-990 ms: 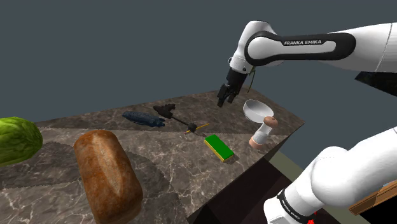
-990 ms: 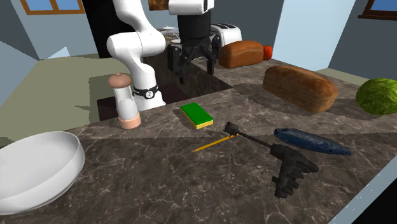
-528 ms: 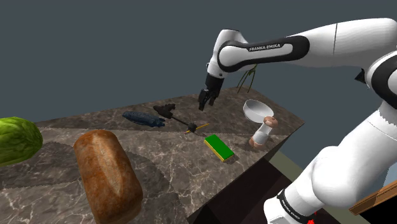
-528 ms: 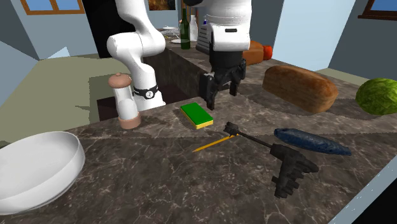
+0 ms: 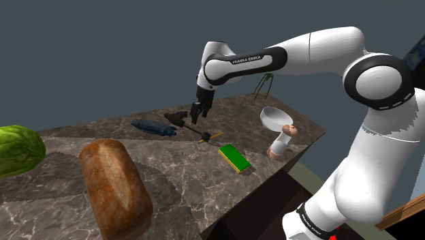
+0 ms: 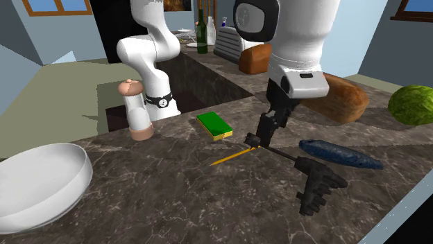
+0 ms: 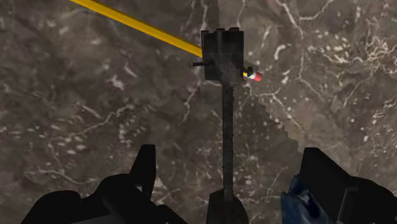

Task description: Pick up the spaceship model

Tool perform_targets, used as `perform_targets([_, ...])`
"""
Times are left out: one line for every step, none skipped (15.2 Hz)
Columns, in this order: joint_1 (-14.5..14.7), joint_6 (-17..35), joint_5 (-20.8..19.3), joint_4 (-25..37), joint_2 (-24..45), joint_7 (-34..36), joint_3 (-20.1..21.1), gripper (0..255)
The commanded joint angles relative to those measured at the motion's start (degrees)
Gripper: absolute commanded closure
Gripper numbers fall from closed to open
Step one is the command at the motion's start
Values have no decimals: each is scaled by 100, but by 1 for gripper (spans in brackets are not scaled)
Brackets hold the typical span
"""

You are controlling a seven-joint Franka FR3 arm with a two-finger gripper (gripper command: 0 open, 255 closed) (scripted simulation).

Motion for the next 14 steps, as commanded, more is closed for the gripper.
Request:
perform_targets([51,-6,-44,425,460,-75,42,0])
perform_targets([87,-22,-71,642,680,-95,66,0])
perform_targets([126,-44,-98,868,903,-114,89,0])
perform_targets([140,-52,-106,942,975,-120,96,0])
perform_targets([142,10,-107,915,1010,-124,94,0])
perform_targets([143,71,-108,889,1046,-128,93,0])
perform_targets([144,133,-109,864,1083,-132,92,0])
perform_targets([146,194,-110,841,1120,-135,91,0])
perform_targets([147,254,-111,819,1159,-139,90,0])
perform_targets([148,314,-112,798,1198,-142,89,0])
perform_targets([150,407,-114,768,1262,-148,87,0])
perform_targets([150,408,-114,767,1262,-148,87,0])
perform_targets([150,408,-114,768,1262,-148,87,0])
perform_targets([150,400,-114,778,1264,-148,87,255])
